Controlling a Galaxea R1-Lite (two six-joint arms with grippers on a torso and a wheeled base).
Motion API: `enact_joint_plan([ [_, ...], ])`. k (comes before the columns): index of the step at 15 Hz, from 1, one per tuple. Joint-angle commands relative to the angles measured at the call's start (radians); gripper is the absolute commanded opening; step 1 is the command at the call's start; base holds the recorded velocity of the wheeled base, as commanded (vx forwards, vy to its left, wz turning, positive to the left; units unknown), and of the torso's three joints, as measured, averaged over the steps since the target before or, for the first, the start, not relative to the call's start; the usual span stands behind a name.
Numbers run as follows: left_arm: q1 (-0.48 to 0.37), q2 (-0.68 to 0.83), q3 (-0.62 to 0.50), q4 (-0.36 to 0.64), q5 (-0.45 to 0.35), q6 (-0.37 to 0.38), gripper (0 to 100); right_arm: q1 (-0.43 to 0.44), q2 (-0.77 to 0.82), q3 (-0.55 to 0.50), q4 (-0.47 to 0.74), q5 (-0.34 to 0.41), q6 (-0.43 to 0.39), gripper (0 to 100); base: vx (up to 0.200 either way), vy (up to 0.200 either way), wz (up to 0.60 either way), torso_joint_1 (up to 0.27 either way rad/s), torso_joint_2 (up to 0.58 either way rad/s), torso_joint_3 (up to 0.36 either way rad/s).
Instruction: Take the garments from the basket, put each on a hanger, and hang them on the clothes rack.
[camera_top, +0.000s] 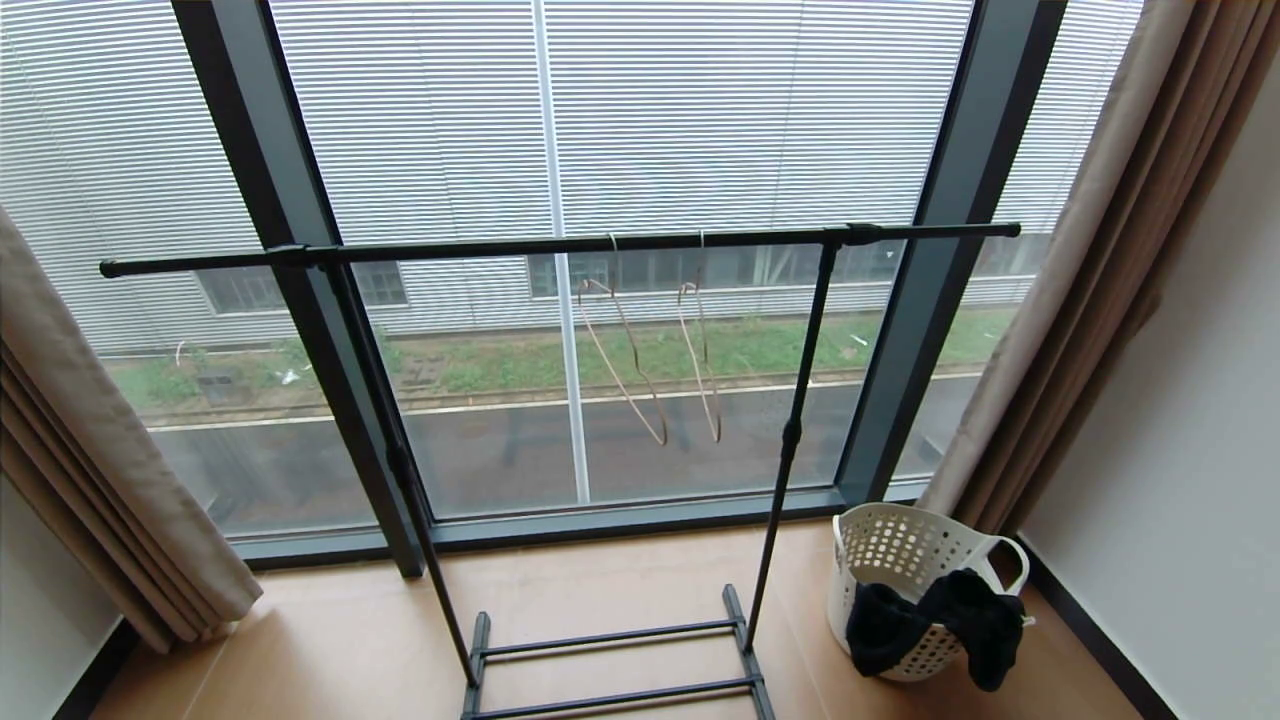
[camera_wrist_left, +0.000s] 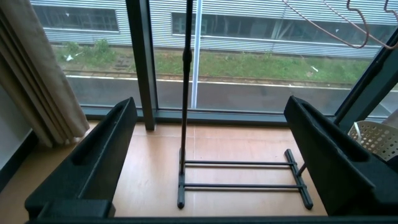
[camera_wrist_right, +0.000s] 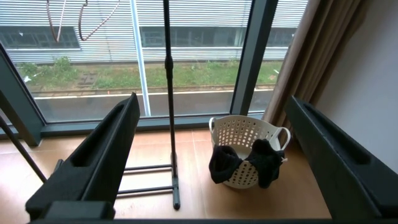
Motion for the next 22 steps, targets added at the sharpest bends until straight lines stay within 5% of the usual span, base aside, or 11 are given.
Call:
enact_joint_plan([
  [1, 0.000, 0.001, 0.001, 0.001, 0.001, 0.000, 100, 0.000, -0.001, 0.000, 0.001, 0.000, 0.000, 100, 0.000, 0.000, 0.00, -0.080, 0.15, 0.080],
  [22, 0.000, 0.001, -0.001, 0.001, 0.001, -0.002, 100, 0.001, -0.001, 0.000, 0.001, 0.000, 0.000, 100, 0.000, 0.000, 0.00, -0.193, 0.42, 0.223],
])
